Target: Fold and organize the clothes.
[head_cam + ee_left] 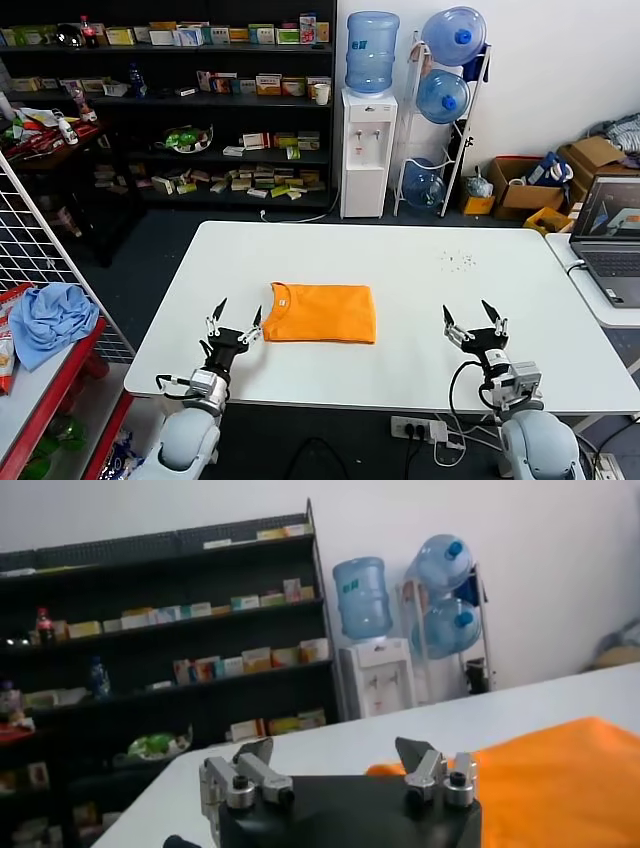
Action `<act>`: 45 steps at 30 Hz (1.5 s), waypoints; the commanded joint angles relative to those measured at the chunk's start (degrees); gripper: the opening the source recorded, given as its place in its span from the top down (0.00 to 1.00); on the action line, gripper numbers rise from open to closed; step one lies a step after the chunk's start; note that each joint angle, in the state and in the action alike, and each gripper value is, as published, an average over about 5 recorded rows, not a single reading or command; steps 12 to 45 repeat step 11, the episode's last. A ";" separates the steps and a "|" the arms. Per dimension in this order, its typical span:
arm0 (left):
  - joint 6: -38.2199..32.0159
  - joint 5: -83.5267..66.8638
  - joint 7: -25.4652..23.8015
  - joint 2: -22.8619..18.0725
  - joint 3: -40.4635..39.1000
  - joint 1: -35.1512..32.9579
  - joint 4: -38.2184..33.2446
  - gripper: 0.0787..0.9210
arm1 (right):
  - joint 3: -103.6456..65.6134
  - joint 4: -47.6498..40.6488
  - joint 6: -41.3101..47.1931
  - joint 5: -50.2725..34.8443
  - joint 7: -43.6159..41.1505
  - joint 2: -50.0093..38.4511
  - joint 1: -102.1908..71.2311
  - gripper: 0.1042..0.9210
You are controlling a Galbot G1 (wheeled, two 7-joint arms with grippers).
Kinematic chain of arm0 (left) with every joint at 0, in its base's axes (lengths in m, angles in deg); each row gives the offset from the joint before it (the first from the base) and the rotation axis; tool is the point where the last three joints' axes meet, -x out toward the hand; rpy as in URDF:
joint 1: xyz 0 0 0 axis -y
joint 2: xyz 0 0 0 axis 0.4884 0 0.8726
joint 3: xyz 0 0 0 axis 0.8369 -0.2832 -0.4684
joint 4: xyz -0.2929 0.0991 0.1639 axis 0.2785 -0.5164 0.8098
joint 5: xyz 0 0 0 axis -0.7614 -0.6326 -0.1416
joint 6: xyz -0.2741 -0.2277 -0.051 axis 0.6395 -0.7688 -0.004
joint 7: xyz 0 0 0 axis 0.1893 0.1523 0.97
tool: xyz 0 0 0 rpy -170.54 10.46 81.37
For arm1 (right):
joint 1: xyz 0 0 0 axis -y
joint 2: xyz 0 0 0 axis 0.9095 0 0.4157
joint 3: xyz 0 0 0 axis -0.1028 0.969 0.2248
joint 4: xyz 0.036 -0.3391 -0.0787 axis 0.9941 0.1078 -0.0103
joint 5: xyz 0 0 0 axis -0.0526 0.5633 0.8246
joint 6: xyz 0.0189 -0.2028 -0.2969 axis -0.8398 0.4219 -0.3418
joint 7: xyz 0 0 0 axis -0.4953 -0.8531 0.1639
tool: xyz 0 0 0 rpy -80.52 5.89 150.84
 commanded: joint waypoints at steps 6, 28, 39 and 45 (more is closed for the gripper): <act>1.79 4.66 -3.53 1.81 9.22 -2.30 0.30 0.12 | -3.60 -1.03 -0.74 7.53 -2.85 6.00 0.13 0.12; 1.94 4.44 -3.33 1.63 9.10 -2.15 0.41 0.12 | -3.85 -0.93 -0.93 7.39 -2.67 6.00 -0.14 0.12; 1.94 4.44 -3.33 1.63 9.10 -2.15 0.41 0.12 | -3.85 -0.93 -0.93 7.39 -2.67 6.00 -0.14 0.12; 1.94 4.44 -3.33 1.63 9.10 -2.15 0.41 0.12 | -3.85 -0.93 -0.93 7.39 -2.67 6.00 -0.14 0.12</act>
